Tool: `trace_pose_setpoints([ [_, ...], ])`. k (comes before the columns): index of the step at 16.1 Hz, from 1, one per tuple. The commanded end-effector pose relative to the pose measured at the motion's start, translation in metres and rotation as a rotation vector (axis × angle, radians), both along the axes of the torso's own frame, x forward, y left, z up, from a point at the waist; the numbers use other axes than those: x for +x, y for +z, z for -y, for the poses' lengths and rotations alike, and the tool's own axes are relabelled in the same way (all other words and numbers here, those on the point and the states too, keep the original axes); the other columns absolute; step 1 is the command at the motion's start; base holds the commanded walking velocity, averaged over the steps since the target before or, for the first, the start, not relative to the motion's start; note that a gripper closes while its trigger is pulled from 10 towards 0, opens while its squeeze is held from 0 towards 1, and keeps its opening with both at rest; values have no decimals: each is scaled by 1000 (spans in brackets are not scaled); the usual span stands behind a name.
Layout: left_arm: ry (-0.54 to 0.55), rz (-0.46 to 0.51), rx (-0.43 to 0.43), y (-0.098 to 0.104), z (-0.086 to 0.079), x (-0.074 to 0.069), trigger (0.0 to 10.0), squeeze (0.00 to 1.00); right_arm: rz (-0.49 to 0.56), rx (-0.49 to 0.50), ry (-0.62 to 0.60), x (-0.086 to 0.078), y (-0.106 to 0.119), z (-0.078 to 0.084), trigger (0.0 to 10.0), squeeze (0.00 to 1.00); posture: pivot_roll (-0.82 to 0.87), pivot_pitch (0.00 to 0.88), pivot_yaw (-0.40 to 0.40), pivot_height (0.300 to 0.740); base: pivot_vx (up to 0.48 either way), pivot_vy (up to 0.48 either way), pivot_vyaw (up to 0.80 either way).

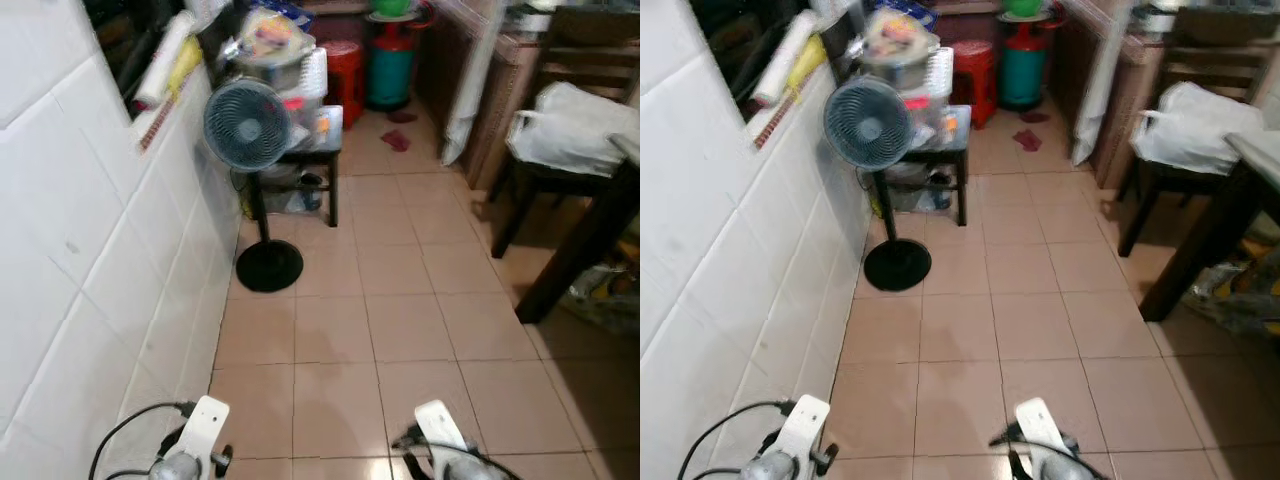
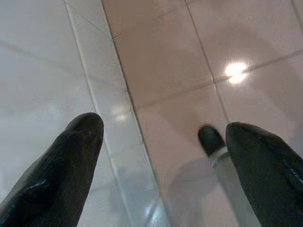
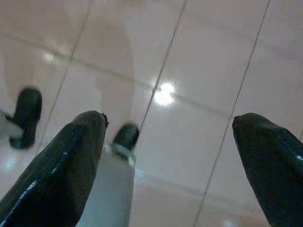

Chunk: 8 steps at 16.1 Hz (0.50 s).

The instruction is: Setting the table

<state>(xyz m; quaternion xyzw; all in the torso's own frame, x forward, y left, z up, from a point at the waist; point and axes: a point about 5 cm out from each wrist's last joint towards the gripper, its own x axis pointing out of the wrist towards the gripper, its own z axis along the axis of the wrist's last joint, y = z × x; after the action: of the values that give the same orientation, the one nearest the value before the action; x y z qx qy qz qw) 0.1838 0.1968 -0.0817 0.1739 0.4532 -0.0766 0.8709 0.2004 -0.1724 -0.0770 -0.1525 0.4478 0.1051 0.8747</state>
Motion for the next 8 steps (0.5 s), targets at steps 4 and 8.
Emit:
trace_pose_setpoints([
  [4, -4, -32, 26, -3, -6, -9, 10000, 0, 12, -6, 67, 6, 3, -11, 10000, 0, -10, 0, 8, 740, 0, 0, 0],
  [8, -12, -50, 40, -5, -10, -13, 10000, 0, -11, -21, 56, -1, -1, -6, 10000, 0, -8, 0, 8, 740, 0, 0, 0],
])
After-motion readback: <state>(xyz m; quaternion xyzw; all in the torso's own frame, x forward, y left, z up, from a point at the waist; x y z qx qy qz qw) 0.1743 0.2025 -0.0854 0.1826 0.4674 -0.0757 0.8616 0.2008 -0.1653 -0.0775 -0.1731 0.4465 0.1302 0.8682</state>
